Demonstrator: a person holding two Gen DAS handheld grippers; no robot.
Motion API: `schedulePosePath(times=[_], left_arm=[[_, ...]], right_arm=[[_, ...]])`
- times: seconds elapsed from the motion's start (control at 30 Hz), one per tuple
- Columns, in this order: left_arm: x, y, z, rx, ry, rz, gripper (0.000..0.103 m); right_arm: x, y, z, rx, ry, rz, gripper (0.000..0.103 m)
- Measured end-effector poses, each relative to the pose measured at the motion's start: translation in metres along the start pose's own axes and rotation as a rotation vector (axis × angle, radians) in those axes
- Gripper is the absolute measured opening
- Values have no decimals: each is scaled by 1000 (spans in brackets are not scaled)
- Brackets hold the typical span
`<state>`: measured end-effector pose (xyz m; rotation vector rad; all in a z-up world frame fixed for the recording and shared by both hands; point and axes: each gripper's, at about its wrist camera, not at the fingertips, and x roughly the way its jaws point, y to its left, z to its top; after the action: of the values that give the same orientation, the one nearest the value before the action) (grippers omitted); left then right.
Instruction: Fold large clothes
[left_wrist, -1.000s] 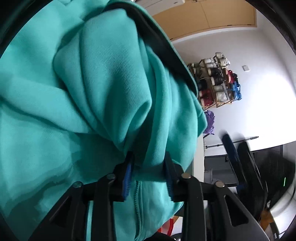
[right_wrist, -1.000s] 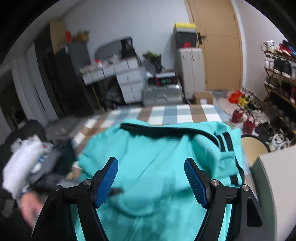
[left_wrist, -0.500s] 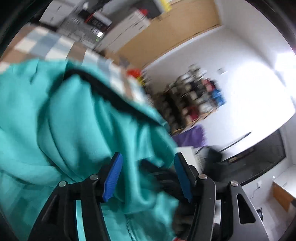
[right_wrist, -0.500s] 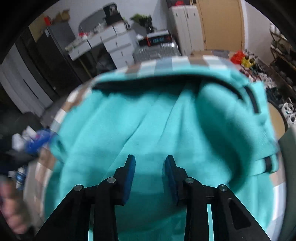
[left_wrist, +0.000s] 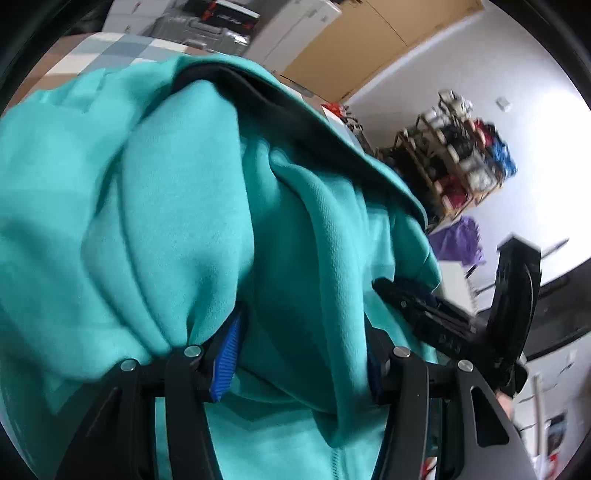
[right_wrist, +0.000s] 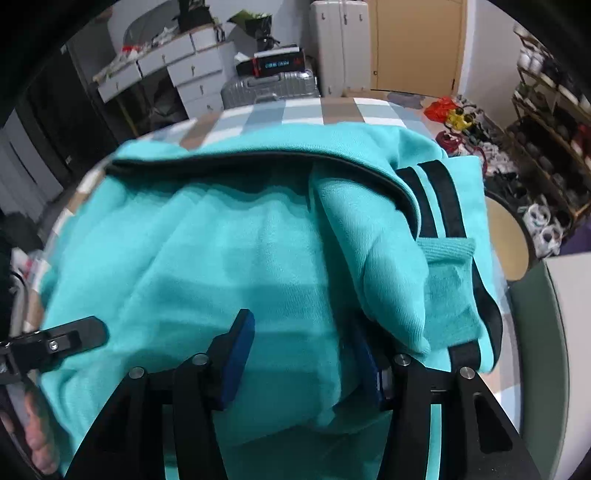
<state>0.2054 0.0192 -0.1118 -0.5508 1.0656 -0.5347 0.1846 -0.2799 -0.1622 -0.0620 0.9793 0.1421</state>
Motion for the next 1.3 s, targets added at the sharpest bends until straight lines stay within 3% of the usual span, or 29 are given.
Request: schedulePosePath(times=[0.2, 0.27, 0.37, 0.47, 0.6, 0.7, 0.83, 1.03, 1.1, 1.17, 1.23, 1.3], left_arm=[[-53, -22, -12, 86, -139, -96, 50], [-62, -15, -14, 82, -152, -118, 50], [-58, -7, -16, 55, -132, -113, 50], [-43, -2, -14, 38, -89, -81, 50], [-36, 5, -17, 4, -42, -82, 50], [-39, 2, -17, 16, -55, -83, 50], [-38, 0, -16, 26, -67, -80, 50], [-30, 3, -13, 19, -59, -53, 50], [-31, 5, -12, 13, -65, -54, 50], [-34, 7, -11, 9, -74, -46, 50], [-35, 7, -9, 13, -77, -43, 50], [-35, 8, -10, 18, -81, -37, 50]], right_arm=[[-75, 33, -14, -90, -138, 148, 47], [-85, 53, -25, -151, -164, 179, 53], [-64, 79, -43, -258, -141, 111, 53], [-11, 83, -55, -270, -6, 30, 52], [-6, 92, -62, -312, -50, -14, 52], [-25, 94, -60, -323, -61, -4, 51], [-66, 73, -45, -271, -199, 8, 62], [-54, 26, 11, -138, -168, -77, 61], [-55, 23, 31, -135, -143, -57, 64], [-44, 31, 59, -182, -34, 13, 58], [-40, 52, 79, -259, -35, 21, 59], [-33, 86, 98, -367, -49, -31, 59]])
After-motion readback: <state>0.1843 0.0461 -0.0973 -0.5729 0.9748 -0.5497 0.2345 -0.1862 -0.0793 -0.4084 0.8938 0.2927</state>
